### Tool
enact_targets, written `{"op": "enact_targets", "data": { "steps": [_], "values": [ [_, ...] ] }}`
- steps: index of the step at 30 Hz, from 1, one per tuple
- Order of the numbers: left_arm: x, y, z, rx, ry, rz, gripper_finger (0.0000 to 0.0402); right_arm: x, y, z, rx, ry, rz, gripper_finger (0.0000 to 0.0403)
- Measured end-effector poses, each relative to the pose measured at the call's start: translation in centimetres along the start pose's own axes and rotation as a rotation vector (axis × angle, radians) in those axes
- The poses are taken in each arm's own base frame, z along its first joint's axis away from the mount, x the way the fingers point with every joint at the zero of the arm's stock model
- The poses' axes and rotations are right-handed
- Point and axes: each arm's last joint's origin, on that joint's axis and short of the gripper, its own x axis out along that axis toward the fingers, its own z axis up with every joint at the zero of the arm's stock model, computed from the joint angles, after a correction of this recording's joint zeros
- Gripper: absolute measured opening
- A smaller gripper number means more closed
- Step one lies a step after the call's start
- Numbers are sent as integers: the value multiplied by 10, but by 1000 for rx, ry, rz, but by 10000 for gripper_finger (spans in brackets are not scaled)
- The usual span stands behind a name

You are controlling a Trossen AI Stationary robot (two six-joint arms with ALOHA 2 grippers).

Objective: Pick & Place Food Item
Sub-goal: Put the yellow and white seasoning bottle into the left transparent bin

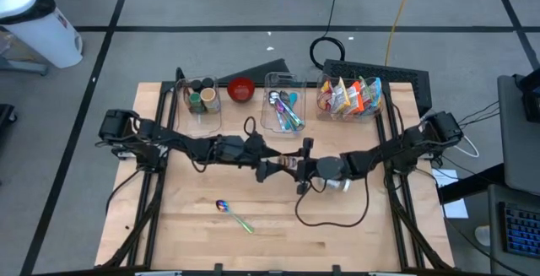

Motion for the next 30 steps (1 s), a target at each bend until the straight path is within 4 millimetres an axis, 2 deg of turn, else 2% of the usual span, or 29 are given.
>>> {"op": "enact_targets", "data": {
  "steps": [14, 17, 25, 30],
  "values": [
    [8, -3, 23, 95, 8, 77, 354, 3, -8, 3, 27, -32, -32, 180],
    [8, 0, 23, 90, 20, 94, 333, 3, -8, 3, 31, -39, -34, 180],
    [8, 0, 22, 83, 33, 102, 245, 3, -9, 4, 28, -41, -44, 180],
    [8, 0, 21, 83, 49, 90, 230, 4, -10, 3, 27, -36, -52, 180]
  ]
}}
